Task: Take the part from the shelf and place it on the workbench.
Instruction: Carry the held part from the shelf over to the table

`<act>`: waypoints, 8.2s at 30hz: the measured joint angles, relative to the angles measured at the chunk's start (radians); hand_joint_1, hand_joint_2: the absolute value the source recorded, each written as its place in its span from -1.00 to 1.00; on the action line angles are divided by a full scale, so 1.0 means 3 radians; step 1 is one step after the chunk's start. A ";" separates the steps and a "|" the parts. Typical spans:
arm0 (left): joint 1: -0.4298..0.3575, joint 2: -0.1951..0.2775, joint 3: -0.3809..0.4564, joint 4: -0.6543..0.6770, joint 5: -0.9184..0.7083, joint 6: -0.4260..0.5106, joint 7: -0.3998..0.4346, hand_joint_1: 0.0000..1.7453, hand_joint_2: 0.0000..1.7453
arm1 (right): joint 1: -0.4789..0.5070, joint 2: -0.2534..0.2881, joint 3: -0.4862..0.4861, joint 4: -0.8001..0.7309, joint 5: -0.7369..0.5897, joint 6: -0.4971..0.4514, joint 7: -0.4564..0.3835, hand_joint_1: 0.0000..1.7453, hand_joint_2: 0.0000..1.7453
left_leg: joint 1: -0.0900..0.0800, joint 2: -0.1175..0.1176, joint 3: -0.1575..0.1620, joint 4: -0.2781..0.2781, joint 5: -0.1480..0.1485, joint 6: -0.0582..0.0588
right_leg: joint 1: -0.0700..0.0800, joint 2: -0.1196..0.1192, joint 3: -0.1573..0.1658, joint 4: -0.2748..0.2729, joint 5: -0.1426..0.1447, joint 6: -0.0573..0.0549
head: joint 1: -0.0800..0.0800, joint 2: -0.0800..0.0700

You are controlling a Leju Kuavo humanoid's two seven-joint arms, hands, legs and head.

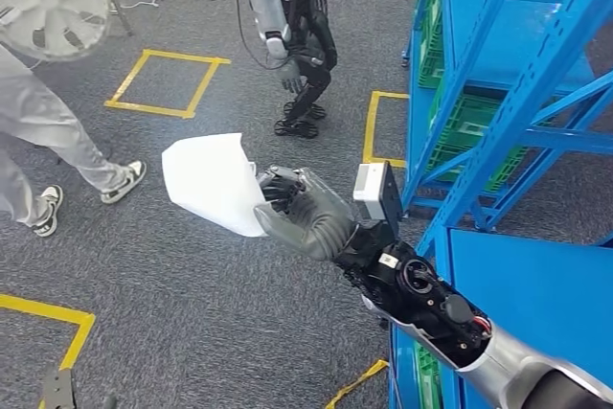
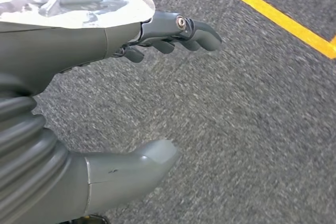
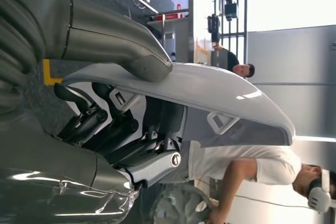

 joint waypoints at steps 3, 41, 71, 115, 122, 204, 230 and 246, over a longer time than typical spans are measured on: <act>-0.0002 -0.0002 0.0000 0.0000 -0.0001 0.0001 0.0000 -1.00 1.00 | 0.0006 0.0000 -0.0005 0.0001 -0.0001 -0.0002 -0.0001 1.00 1.00 | 0.0020 -0.0062 0.0011 -0.0009 0.0005 0.0035 | -0.0012 0.0145 -0.0260 0.0578 -0.0298 0.0041 | 0.0033 0.0000; -0.0007 -0.0012 0.0009 0.0003 0.0042 -0.0301 0.0055 -1.00 1.00 | 0.0033 -0.0020 -0.0033 0.0023 0.0016 0.0182 -0.0018 1.00 1.00 | 0.0019 -0.0314 -0.0057 0.0077 0.0007 0.0006 | -0.0018 0.0350 -0.0108 0.0155 0.0068 -0.0048 | 0.0080 0.0000; -0.0018 -0.0009 0.0015 0.0004 0.0087 -0.0303 0.0052 -1.00 1.00 | 0.0060 -0.0024 -0.0044 0.0026 0.0025 0.0200 -0.0008 1.00 1.00 | 0.0066 -0.0275 0.0043 0.0007 -0.0008 -0.0011 | -0.0056 0.0293 -0.0195 0.0320 0.0030 0.0055 | 0.0087 0.0000; -0.0036 -0.0021 0.0020 0.0008 0.0041 -0.0167 0.0056 -1.00 1.00 | -0.0022 -0.0032 -0.0044 0.0122 -0.0002 0.0226 -0.0067 1.00 1.00 | 0.0010 -0.0090 -0.0342 0.0803 -0.0608 -0.0069 | -0.0026 0.0266 -0.0096 0.0059 0.0120 -0.0103 | -0.0010 -0.0001; -0.0043 -0.0016 0.0020 0.0008 0.0018 -0.0107 0.0067 -1.00 1.00 | -0.0033 -0.0032 -0.0032 0.0132 0.0001 0.0224 -0.0066 1.00 1.00 | -0.0038 -0.0099 -0.0249 0.0079 0.0138 -0.0004 | -0.0006 0.0276 0.0014 0.0035 -0.0019 -0.0034 | -0.0023 -0.0001; -0.0056 -0.0031 0.0026 0.0011 0.0123 -0.0068 0.0129 -1.00 1.00 | -0.0156 -0.0009 0.0000 0.0554 0.0075 0.0134 -0.0206 1.00 1.00 | 0.0003 -0.0059 -0.0051 0.0049 -0.0014 -0.0032 | -0.0002 0.0108 0.0023 -0.0052 0.0057 -0.0058 | 0.0004 0.0000; -0.0027 0.0014 0.0028 0.0010 0.0158 -0.0408 0.0192 -1.00 1.00 | 0.0002 0.0018 -0.0177 0.0485 0.0196 -0.0108 -0.0204 1.00 1.00 | 0.0124 -0.0120 0.0118 0.0078 -0.0172 -0.0167 | -0.0120 0.0235 -0.0083 0.0030 0.0103 0.0073 | 0.0005 0.0000; -0.0043 0.0027 0.0028 0.0010 0.0137 -0.0419 0.0208 -1.00 1.00 | 0.0048 0.0018 -0.0246 0.0402 0.0244 -0.0112 -0.0194 1.00 1.00 | -0.0006 -0.0080 -0.0144 0.0025 0.0081 0.0031 | -0.0041 0.0225 0.0068 0.0100 -0.0182 0.0062 | -0.0029 -0.0001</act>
